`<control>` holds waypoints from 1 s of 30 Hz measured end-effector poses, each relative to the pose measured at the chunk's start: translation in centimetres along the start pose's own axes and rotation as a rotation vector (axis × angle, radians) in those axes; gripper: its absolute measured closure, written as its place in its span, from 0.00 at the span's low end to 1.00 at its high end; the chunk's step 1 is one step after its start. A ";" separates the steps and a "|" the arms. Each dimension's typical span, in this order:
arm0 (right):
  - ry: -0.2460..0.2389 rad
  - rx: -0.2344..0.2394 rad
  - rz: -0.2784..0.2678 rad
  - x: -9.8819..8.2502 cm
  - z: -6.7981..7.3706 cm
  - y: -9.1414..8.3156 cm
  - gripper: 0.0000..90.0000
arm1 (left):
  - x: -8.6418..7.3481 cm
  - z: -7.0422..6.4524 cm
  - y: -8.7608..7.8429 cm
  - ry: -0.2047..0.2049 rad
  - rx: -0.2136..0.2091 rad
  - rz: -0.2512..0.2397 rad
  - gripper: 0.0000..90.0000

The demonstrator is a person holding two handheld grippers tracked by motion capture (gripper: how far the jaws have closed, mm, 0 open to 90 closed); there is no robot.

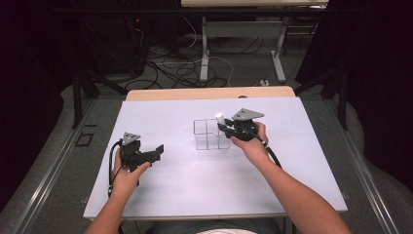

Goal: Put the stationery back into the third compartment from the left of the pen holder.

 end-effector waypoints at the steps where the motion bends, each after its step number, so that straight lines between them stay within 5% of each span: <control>1: 0.003 -0.002 0.003 -0.1 0.0 0.1 0.76 | 0.0 0.0 0.0 0.000 0.000 0.001 0.03; 24: 0.014 0.010 0.040 -0.8 0.1 0.5 0.75 | 0.0 0.0 0.0 0.001 -0.003 -0.001 0.03; 30: 0.022 0.001 0.015 -0.1 0.4 -0.2 0.53 | 0.0 0.0 0.0 0.005 -0.001 0.002 0.03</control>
Point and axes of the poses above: each handheld gripper's, and its own axes: y roughly forward along the jaws, x roughly out of its top, z roughly to its left, the point moved 9 cm from there along y, roughly forward along the jaws, and after that the axes turned 12 degrees about x, right-handed, at the moved point
